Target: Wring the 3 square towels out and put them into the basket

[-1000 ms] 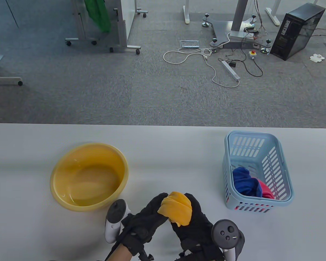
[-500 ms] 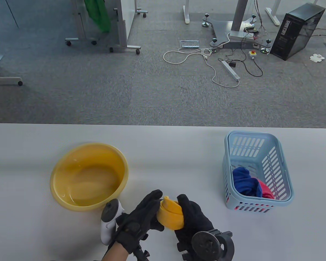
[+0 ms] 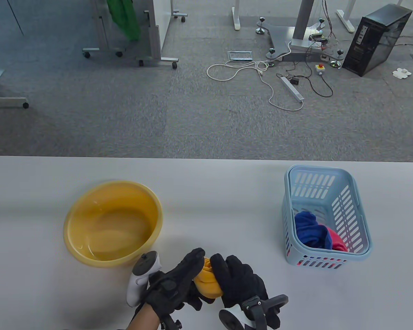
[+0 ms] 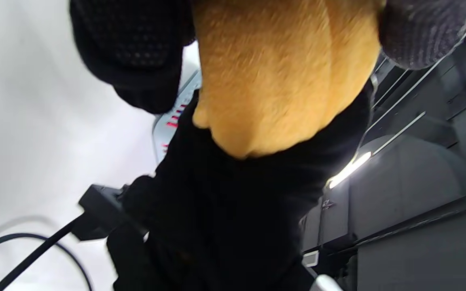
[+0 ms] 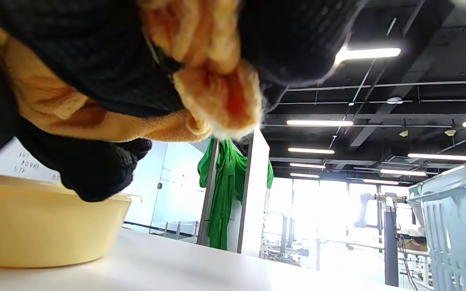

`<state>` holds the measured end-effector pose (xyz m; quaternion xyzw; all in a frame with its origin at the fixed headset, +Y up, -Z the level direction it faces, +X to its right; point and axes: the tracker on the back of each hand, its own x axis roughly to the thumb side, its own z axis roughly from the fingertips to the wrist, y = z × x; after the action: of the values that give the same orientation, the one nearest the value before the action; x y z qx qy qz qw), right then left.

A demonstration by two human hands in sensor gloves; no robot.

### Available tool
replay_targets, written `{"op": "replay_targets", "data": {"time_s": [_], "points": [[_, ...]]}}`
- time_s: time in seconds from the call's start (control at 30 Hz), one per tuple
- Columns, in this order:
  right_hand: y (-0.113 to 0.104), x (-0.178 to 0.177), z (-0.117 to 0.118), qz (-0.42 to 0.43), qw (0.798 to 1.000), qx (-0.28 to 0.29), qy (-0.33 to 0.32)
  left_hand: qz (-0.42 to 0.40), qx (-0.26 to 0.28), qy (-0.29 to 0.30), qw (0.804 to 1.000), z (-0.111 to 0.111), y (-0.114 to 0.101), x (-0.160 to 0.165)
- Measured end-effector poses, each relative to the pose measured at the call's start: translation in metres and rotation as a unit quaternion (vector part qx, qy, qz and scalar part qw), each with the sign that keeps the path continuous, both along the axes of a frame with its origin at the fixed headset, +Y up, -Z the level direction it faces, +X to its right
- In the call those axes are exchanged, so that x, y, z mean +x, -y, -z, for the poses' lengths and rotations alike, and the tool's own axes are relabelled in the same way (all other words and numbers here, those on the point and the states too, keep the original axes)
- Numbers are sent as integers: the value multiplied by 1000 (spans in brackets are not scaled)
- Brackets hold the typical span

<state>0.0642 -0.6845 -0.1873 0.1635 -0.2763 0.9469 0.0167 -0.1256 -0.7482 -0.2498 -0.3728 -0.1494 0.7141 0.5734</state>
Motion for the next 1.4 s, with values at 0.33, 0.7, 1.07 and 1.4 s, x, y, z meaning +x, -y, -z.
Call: {"op": "replay_targets", "data": {"time_s": [0.33,0.7,1.07,1.4], "points": [[1,8,6,55,998,-29,-21,-40,-16,-10,999,5,3,2],[20,23,20,184,975,-111,-60,38,132,-80,987,8,-8,2],[36,30,32,331,910,-227,-104,154,295,-119,936,5,-37,-1],[45,28,34,428,838,-297,-161,171,447,-191,857,-4,-54,-2]]}}
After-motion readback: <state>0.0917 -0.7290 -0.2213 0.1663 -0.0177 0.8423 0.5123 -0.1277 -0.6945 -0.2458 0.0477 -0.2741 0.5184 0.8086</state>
